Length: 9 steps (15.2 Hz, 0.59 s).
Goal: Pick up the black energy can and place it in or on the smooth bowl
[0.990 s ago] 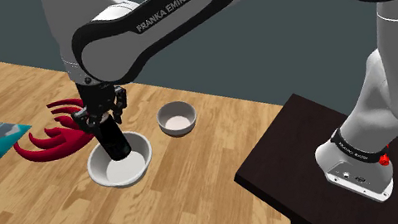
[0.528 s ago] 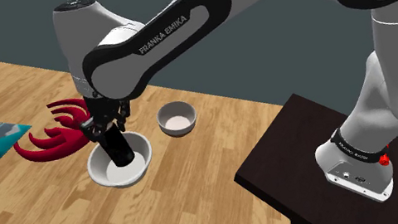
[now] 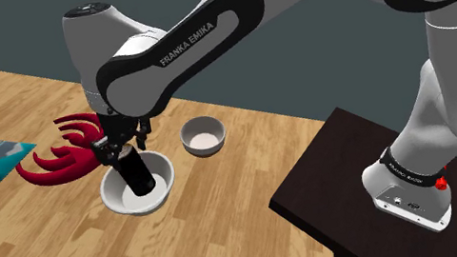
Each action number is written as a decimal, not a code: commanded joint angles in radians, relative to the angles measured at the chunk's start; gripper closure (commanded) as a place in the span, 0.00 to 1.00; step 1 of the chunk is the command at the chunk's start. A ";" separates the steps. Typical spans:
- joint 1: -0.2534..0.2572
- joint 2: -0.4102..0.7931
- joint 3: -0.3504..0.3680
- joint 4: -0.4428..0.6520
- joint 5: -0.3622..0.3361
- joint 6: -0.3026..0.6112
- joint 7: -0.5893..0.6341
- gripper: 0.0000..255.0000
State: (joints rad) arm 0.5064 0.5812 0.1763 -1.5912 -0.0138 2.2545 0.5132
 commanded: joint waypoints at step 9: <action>-0.011 -0.071 0.006 0.019 0.011 -0.090 -0.006 0.00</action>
State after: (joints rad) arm 0.4963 0.5192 0.1810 -1.5880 -0.0048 2.1910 0.5075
